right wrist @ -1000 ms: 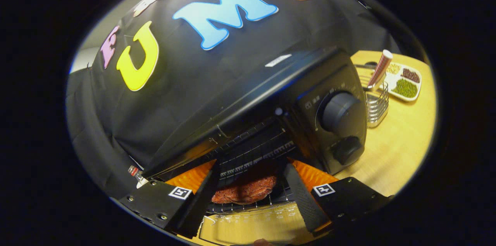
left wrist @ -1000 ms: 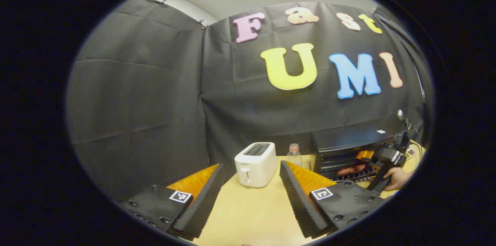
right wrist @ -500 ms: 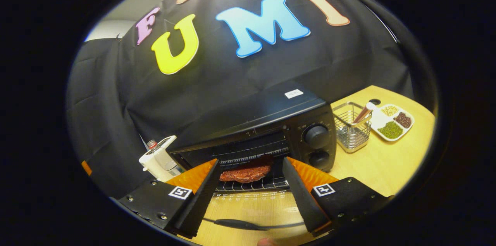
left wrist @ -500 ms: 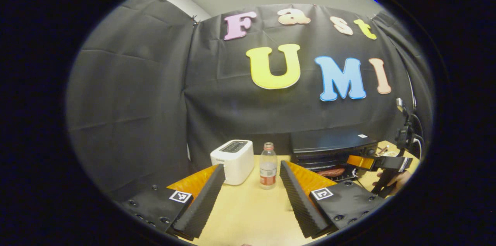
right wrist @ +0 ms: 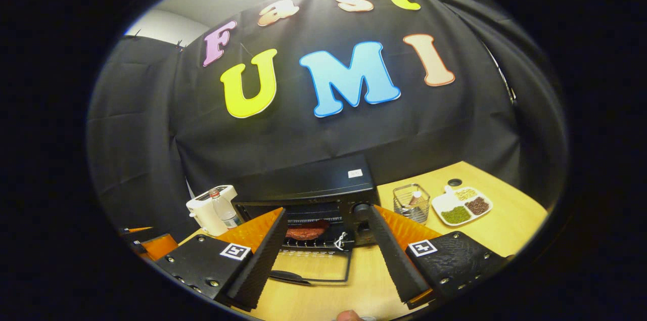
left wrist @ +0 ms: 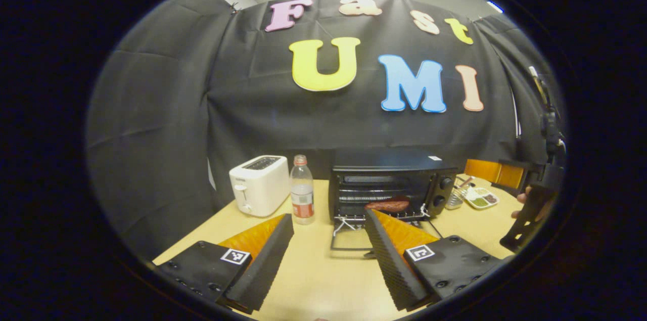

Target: Open the electric oven with the left hand, put the food in, and close the electric oven.

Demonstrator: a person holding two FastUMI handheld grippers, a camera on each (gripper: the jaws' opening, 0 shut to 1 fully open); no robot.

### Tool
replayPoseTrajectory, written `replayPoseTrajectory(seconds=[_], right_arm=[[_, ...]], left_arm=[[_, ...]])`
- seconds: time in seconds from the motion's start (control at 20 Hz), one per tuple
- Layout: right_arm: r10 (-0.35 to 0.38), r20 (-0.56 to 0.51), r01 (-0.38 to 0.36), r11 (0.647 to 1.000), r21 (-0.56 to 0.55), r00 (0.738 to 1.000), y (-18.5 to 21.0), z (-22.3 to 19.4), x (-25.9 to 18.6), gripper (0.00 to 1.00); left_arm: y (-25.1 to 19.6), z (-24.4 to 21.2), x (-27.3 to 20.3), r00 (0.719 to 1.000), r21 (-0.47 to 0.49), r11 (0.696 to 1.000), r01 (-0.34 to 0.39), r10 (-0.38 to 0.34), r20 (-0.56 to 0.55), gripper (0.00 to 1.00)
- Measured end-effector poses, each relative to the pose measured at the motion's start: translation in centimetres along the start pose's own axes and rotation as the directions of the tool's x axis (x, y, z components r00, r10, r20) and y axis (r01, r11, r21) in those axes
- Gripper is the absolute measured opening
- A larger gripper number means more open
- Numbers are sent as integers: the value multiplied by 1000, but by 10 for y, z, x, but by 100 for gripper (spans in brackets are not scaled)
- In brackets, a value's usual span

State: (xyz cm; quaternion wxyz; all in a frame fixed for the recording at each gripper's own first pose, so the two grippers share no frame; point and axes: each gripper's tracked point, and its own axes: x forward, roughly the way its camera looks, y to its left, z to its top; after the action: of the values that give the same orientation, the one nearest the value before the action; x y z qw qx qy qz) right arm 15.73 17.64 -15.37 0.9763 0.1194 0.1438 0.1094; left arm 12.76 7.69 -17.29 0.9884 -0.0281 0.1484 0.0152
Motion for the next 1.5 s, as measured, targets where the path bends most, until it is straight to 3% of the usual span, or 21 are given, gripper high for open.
replayPoseTrajectory(seconds=[0.1,0.4,0.55,0.7,0.75,1.05,1.3,1.5], right_arm=[[-24,5,24,1000,-5,1000,-11,3,-17,98],[-125,71,130,989,-72,990,-49,18,-65,98],[-168,111,182,975,-125,979,-62,27,-83,98],[-195,130,216,961,-170,972,-72,35,-96,98],[-205,134,227,957,-178,970,-76,37,-101,98],[-282,146,308,928,-210,948,-95,42,-122,98],[-324,134,347,912,-219,936,-108,38,-130,98],[-346,128,367,906,-211,929,-114,37,-133,97]], left_arm=[[-18,-17,6,999,-1,999,35,-35,-38,100],[-62,-62,29,982,-13,993,119,-120,-147,94],[-80,-86,40,964,-18,987,160,-161,-213,100],[-96,-111,57,939,-20,981,192,-189,-287,96],[-101,-120,60,928,-20,980,197,-193,-319,100],[-122,-164,86,869,-44,978,205,-203,-452,97],[-122,-185,104,831,0,975,223,-190,-522,97],[-123,-194,112,817,27,973,228,-176,-549,100]])
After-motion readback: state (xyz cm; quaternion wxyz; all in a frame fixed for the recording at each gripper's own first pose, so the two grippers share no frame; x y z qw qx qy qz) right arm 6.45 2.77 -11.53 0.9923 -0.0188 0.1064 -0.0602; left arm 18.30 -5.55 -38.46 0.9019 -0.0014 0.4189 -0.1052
